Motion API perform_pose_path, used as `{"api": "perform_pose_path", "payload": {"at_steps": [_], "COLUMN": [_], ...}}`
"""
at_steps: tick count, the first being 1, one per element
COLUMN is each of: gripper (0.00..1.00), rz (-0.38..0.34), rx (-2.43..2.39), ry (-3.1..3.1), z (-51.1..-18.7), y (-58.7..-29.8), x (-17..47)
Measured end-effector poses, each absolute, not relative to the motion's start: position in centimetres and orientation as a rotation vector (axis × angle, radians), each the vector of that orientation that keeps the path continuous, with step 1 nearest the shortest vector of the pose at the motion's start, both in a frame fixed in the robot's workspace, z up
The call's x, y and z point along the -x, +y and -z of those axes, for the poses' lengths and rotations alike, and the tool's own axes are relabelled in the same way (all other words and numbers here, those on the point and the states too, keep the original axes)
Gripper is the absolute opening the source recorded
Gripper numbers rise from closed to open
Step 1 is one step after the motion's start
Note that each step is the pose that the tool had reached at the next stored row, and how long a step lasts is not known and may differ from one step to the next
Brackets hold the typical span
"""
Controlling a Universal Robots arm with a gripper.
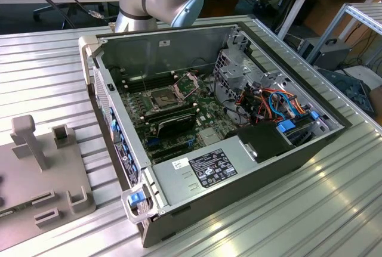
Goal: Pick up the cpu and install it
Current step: 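Reach for the cpu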
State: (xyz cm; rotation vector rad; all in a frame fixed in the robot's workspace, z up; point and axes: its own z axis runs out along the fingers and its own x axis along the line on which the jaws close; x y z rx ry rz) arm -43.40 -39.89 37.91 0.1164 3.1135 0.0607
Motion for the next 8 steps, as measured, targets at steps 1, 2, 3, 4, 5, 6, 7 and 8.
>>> {"api": "perform_pose_path", "payload": {"at_steps": [1,2,3,4,5,6,7,8], "gripper": [0.11,0.11,0.11,0.11,0.11,0.11,0.11,0.11], "rz": [-0.061,-0.061,-0.06,-0.06,-0.06,-0.06,-0.059,-0.059], "rx": [-0.117,-0.117,-0.117,-0.117,-0.117,-0.116,-0.116,-0.116], "ry": [3.114,3.114,3.114,3.114,3.114,3.114,3.114,3.114], "z": [-37.91,-37.91,-37.9,-37.89,-37.88,-37.87,-37.86,-37.86], "y": [-39.88,-39.88,-39.88,-39.88,-39.88,-39.88,-39.9,-39.93], "x": [43.49,43.58,43.67,43.82,43.91,44.0,44.07,44.1]}}
